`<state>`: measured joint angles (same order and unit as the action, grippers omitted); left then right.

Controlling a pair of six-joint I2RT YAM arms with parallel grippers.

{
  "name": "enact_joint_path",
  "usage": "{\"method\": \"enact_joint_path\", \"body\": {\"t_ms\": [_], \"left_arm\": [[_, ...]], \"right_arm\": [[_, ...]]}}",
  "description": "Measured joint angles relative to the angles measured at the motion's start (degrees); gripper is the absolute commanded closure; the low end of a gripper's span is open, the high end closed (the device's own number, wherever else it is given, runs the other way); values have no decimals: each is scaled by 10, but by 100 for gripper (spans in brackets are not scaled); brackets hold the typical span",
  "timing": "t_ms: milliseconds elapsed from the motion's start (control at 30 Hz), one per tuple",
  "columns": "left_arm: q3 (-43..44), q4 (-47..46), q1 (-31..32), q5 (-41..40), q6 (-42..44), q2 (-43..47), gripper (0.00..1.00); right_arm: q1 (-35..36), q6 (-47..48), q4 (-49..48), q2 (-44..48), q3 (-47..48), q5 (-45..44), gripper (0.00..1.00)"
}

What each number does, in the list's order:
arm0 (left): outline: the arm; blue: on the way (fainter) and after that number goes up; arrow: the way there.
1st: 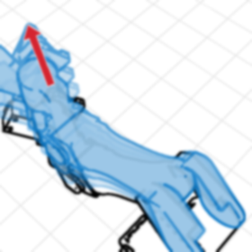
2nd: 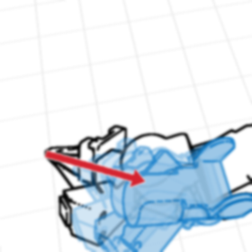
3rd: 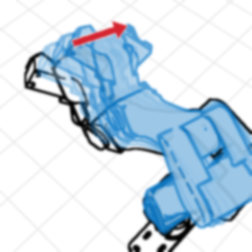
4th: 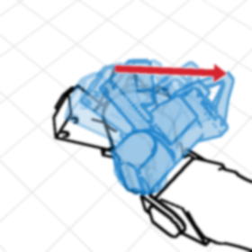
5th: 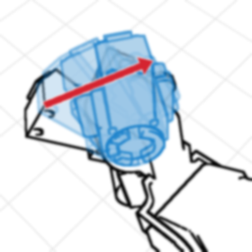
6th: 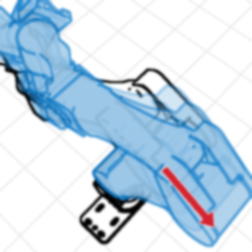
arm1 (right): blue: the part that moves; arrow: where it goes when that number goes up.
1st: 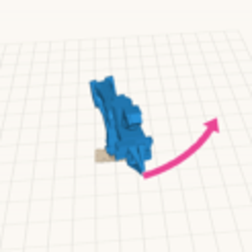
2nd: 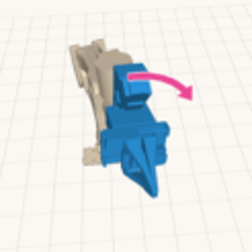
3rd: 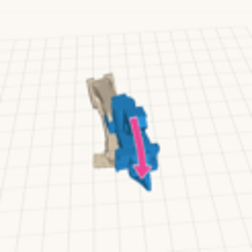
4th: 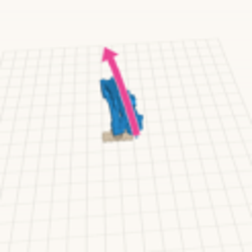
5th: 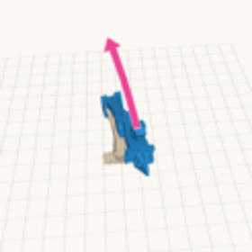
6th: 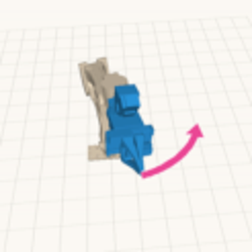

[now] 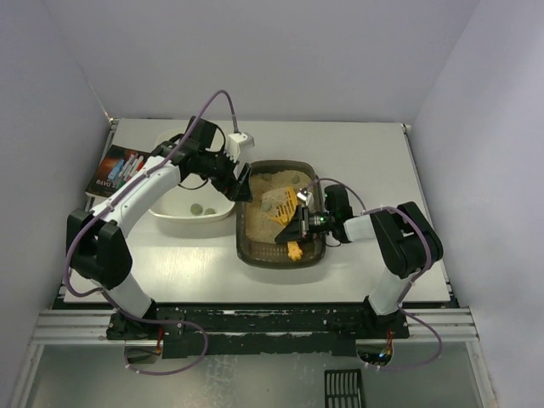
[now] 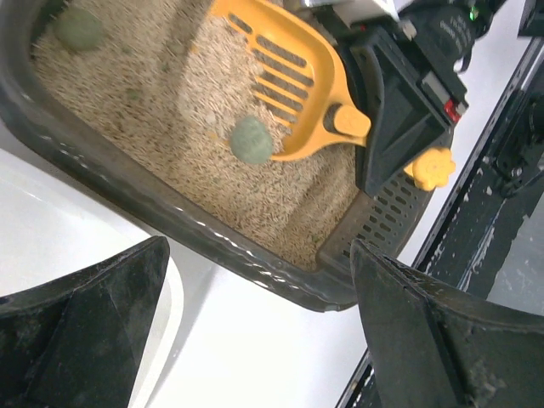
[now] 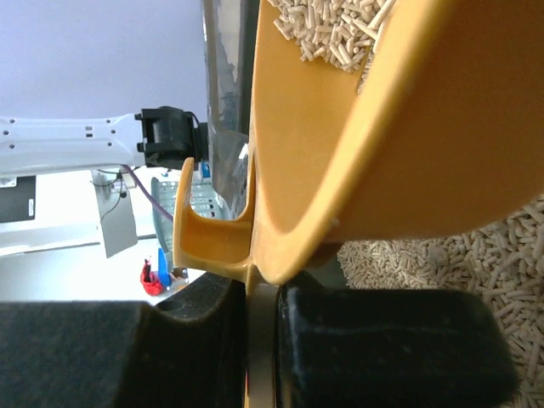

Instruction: Clean the litter box

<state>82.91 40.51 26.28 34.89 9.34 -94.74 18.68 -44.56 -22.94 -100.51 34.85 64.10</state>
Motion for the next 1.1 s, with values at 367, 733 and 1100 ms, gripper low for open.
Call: {"method": "enact_joint_path", "body": {"t_ms": [367, 733, 1100], "left_arm": [[19, -1, -5, 2, -13, 0, 1], [-1, 0, -5, -14, -12, 2, 1], [-3, 0, -5, -17, -12, 6, 0]], "right_arm": [[-5, -125, -268, -13, -80, 26, 100], [-3, -473, -652, -159, -84, 54, 100], [5, -425, -625, -125, -87, 35, 100]]}}
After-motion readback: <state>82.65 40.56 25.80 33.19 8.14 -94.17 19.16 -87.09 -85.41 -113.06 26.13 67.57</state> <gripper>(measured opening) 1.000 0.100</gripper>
